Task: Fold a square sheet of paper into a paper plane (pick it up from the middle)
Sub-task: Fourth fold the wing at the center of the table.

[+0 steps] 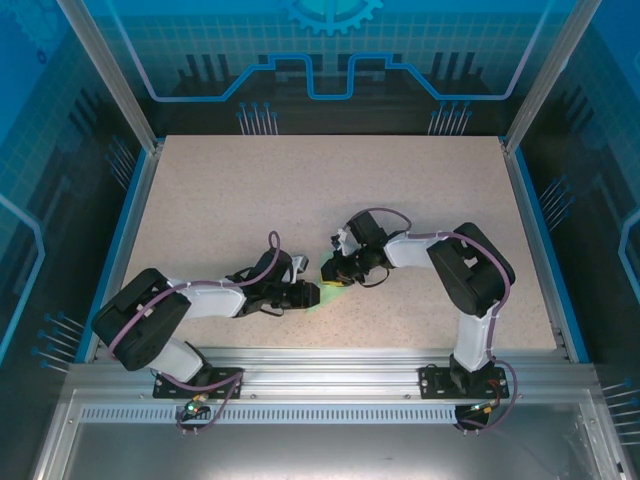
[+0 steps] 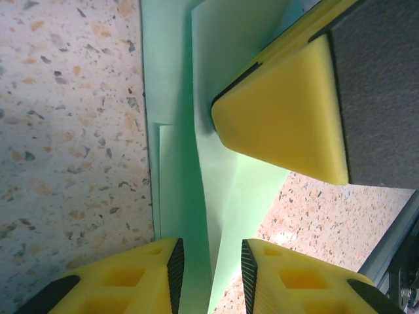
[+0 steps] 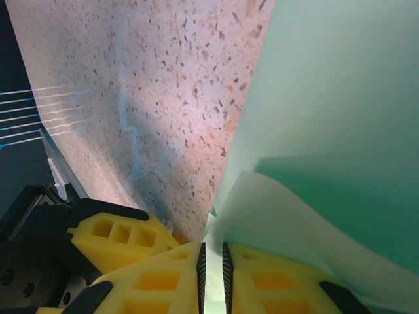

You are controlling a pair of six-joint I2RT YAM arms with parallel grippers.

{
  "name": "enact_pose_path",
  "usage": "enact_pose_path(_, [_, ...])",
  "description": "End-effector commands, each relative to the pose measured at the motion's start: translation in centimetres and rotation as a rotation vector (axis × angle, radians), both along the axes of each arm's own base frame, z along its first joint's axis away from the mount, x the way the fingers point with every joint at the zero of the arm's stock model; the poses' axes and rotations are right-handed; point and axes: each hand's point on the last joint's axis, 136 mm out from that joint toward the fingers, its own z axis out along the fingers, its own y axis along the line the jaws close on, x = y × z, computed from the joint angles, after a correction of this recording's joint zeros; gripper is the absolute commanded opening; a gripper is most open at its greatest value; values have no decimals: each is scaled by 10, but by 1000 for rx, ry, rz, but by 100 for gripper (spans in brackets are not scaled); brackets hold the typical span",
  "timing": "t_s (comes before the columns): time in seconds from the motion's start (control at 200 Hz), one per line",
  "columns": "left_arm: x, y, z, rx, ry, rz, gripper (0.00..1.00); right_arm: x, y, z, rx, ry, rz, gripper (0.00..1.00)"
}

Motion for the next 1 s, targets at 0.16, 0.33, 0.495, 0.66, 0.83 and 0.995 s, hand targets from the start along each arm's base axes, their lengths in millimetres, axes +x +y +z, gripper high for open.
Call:
enact_pose_path(0.16, [-2, -4, 4, -16, 4, -43, 26, 10, 5, 6, 18, -15, -4, 17])
enact_pose_path(0.33, [-1, -5, 3, -16, 7, -42, 20, 11, 5, 10, 23, -19, -3, 18])
enact_pose_path(0.495, [1, 1, 1, 9, -4, -17, 12, 10, 4, 18, 28, -36, -4, 18])
enact_pose_path(0.66, [0, 3, -4, 0, 5, 6, 6, 14, -5, 32, 13, -75, -31, 20])
enact_pose_path(0.83, [-2, 5, -6, -19, 5, 34, 4, 20, -25, 42, 6, -98, -99, 22])
enact_pose_path(0.995, [-3, 11, -8, -23, 0, 68, 3, 13, -28, 38, -4, -89, -86, 21])
